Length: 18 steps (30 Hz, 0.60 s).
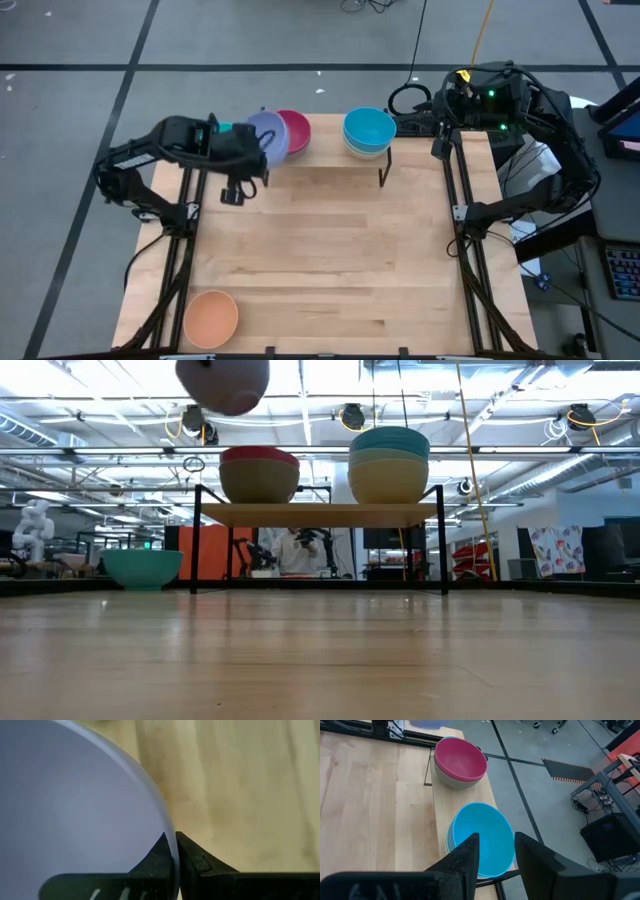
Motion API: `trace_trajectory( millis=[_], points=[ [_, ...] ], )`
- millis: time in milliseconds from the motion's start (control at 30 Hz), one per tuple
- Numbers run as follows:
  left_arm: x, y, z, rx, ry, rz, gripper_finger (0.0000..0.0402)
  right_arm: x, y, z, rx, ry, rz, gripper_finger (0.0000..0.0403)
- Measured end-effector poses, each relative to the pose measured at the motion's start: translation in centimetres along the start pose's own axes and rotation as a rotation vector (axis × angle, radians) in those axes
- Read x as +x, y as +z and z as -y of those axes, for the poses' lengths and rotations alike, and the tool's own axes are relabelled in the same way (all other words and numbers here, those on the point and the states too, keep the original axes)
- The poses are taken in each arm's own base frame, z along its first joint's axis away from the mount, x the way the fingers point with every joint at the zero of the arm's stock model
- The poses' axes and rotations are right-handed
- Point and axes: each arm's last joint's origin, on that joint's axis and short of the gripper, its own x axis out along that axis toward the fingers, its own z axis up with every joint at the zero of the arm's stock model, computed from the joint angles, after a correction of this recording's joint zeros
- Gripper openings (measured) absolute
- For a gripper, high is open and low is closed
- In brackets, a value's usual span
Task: Place and stack bowls onto a shelf
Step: Stack the purple bowl on top of the red bowl on the shelf
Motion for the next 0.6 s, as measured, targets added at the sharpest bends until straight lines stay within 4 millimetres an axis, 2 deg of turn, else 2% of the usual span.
trace_trajectory(
  millis=[100, 167, 433, 600],
  points=[
    [-0.4, -0.3, -1.2, 0.055, 0.064, -0.005, 0.0007, 0.0, 0.0, 0.0, 0.0, 0.0, 0.0, 0.0118],
    [0.0, -0.4, -2.0, 0.08, 0.069, -0.033, 0.0007, 0.0, 0.0, 0.0, 0.0, 0.0, 0.0, 0.0118],
    [2.7, -1.0, -5.2, 0.126, 0.066, -0.139, 0.0007, 0.0, 0.0, 0.0, 0.0, 0.0, 0.0, 0.0118],
    [4.7, -1.1, -6.7, 0.119, -0.046, -0.132, 0.0007, 0.0, 0.0, 0.0, -0.024, 0.0, 0.0, 0.0118]
  ],
)
